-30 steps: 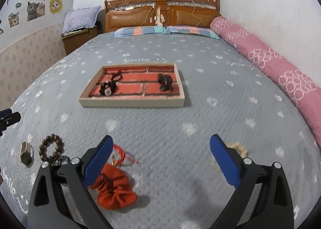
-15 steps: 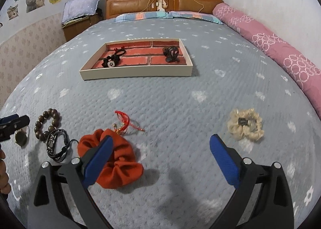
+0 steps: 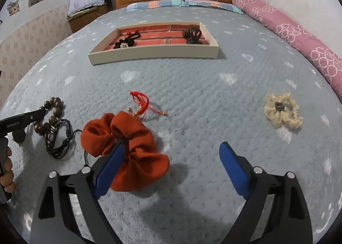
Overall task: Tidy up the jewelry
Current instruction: 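Grasp the brown wooden bead bracelet with the left tool while the right tool grasps the orange scrunchie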
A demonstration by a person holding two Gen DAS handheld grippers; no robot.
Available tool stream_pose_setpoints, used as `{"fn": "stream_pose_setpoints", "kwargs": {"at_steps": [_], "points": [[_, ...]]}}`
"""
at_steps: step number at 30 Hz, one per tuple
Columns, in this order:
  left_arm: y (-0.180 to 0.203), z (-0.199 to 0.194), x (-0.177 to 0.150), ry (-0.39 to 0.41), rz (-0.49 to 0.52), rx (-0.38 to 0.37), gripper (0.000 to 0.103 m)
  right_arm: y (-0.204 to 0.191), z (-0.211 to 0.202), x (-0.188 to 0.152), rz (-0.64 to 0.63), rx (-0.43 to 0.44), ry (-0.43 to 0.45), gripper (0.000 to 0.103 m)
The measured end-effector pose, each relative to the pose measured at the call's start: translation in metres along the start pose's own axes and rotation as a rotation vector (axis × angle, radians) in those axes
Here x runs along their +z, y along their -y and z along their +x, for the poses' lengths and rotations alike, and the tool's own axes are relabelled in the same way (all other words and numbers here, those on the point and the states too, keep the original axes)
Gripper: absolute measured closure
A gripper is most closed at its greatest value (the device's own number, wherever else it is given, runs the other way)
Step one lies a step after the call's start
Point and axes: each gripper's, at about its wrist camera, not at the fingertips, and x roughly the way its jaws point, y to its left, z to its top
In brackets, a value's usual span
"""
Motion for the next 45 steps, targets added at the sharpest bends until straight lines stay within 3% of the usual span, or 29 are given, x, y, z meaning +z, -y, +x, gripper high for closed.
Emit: {"fn": "stream_pose_setpoints", "kwargs": {"at_steps": [9,13,18,22,31,33,35,40,45], "points": [[-0.003,0.009,0.002,0.007,0.020,0.017,0.022,-0.003,0.029,-0.008,0.023,0.018,-0.062,0.026],[-0.004,0.015,0.006,-0.004,0.013,0.010,0.022,-0.006,0.031,-0.006,0.010,0.022,-0.054,0.036],[-0.004,0.020,0.012,-0.013,0.012,0.013,0.026,-0.008,0.031,-0.007,0.002,0.028,-0.048,0.039],[-0.002,0.024,0.015,-0.022,0.027,0.023,0.036,-0.009,0.031,-0.007,0.003,0.032,-0.048,0.042],[0.003,0.031,0.016,-0.019,0.057,0.027,0.037,-0.013,0.032,-0.005,-0.016,0.056,-0.040,0.065],[0.000,0.030,0.016,-0.008,0.043,0.023,0.045,-0.012,0.031,-0.005,-0.014,0.061,-0.038,0.068],[-0.003,0.029,0.016,0.000,0.035,0.031,0.060,-0.011,0.030,-0.005,-0.007,0.072,-0.036,0.077],[-0.002,0.028,0.017,0.002,0.048,0.045,0.077,-0.014,0.028,-0.005,-0.006,0.075,-0.033,0.084],[-0.002,0.025,0.017,0.010,0.044,0.044,0.078,-0.011,0.023,-0.002,0.009,0.083,-0.014,0.086]]}}
